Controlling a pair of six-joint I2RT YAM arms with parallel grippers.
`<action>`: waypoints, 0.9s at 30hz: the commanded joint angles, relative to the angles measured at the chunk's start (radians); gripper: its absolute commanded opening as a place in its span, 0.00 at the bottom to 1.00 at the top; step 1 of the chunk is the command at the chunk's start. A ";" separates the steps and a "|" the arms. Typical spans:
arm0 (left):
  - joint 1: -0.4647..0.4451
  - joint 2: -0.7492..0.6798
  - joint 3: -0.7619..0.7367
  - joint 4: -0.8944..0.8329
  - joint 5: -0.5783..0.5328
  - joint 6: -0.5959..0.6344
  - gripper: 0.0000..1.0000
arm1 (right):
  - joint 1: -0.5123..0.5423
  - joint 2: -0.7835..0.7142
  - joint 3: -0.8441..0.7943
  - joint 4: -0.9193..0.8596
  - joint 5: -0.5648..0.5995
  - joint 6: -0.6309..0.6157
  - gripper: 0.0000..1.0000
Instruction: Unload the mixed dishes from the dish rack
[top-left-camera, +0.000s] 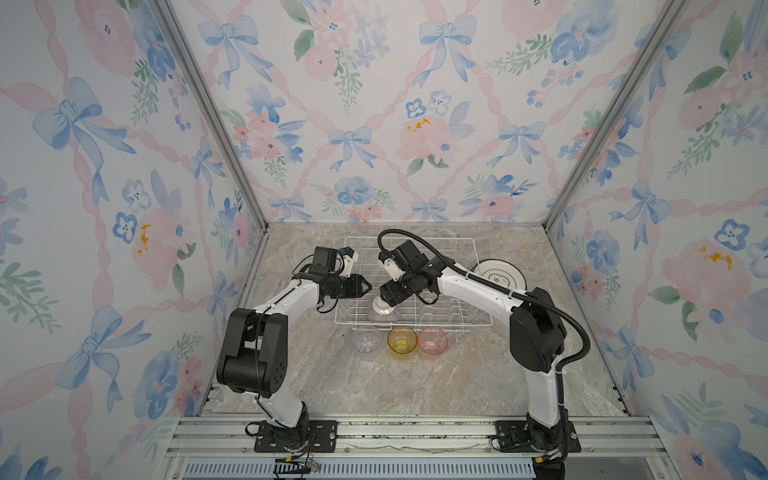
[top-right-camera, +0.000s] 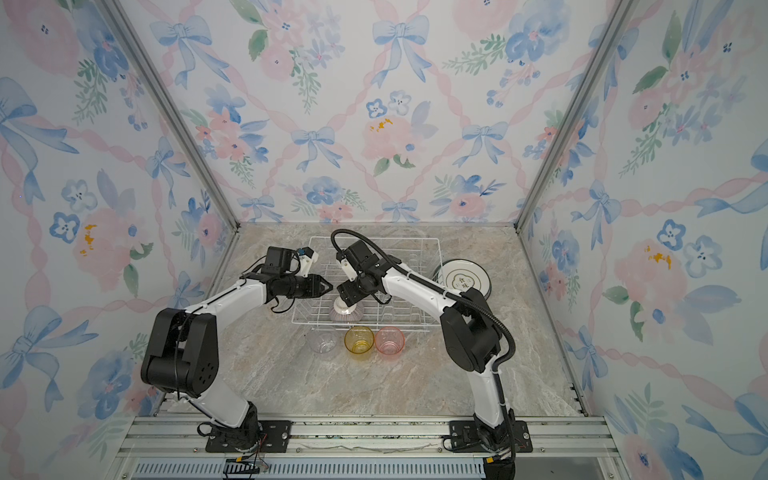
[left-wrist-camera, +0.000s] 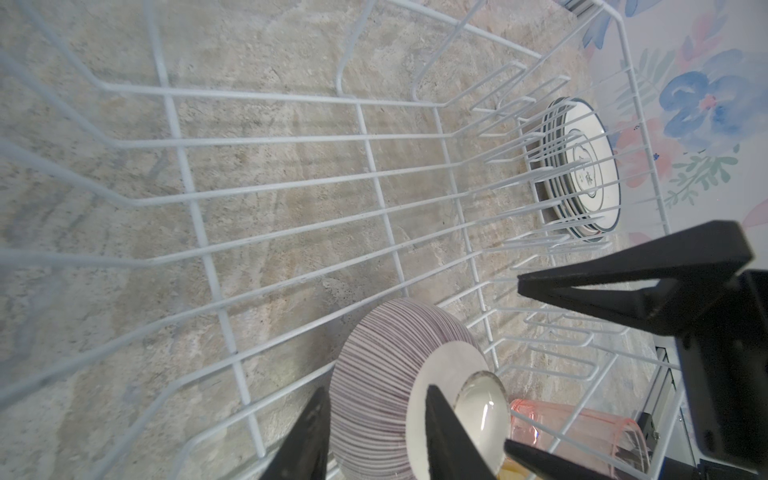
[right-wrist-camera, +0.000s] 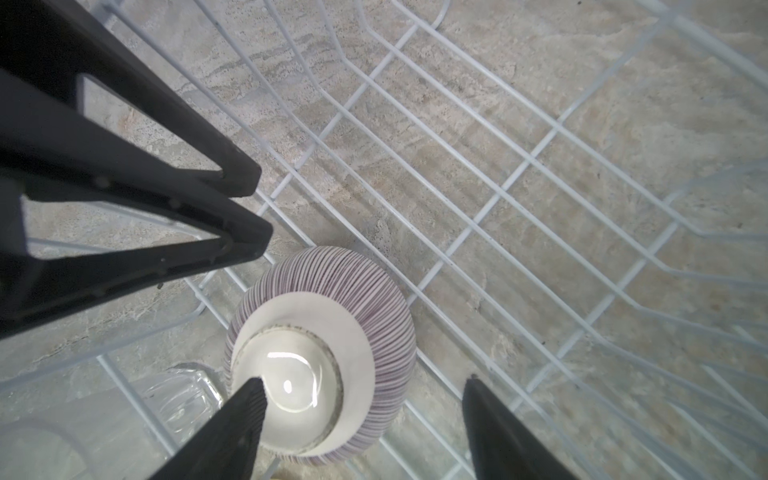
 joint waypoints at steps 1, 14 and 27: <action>0.001 0.005 -0.022 -0.005 0.013 -0.010 0.39 | 0.022 -0.019 -0.017 -0.034 0.009 -0.019 0.76; -0.007 -0.011 -0.024 -0.008 -0.003 -0.010 0.39 | 0.068 0.009 -0.004 -0.068 0.000 -0.022 0.76; -0.006 -0.006 -0.022 -0.006 -0.003 -0.005 0.39 | 0.086 0.097 0.110 -0.156 0.044 -0.056 0.69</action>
